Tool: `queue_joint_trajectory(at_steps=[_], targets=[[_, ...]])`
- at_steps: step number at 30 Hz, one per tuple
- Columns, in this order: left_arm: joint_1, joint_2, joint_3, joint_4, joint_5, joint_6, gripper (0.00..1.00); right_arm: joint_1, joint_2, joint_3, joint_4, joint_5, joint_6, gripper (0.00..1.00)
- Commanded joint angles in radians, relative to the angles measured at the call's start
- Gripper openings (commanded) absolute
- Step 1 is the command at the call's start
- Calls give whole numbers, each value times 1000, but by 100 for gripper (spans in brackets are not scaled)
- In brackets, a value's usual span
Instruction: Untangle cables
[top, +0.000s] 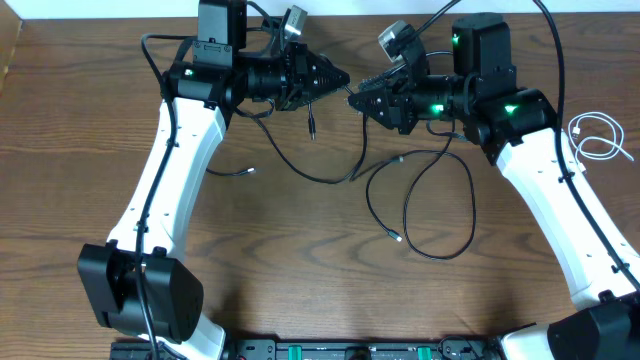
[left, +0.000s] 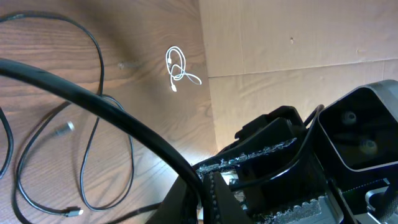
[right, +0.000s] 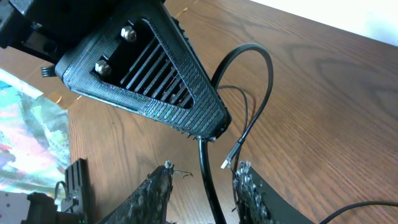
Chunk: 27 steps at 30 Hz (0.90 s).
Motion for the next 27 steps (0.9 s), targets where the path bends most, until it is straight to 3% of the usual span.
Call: queue_joint_trajectory(at_steps=[1, 7, 16, 19, 25, 27], targets=[[4, -8, 5, 5, 35, -28, 7, -2, 7, 2, -3, -25, -12, 33], [4, -8, 5, 6, 100, -47, 7, -2, 7, 2, -3, -25, -11, 29], [4, -8, 5, 9, 126, -54, 7, 5, 7, 2, -3, -24, -11, 13], [3, -8, 5, 19, 123, -53, 8, 5, 7, 2, -3, -24, -11, 1], [3, -8, 5, 27, 114, -42, 8, 2, 7, 2, -2, 6, -12, 1], [3, -8, 5, 27, 114, -42, 17, 0, 7, 2, -2, 10, -12, 1]])
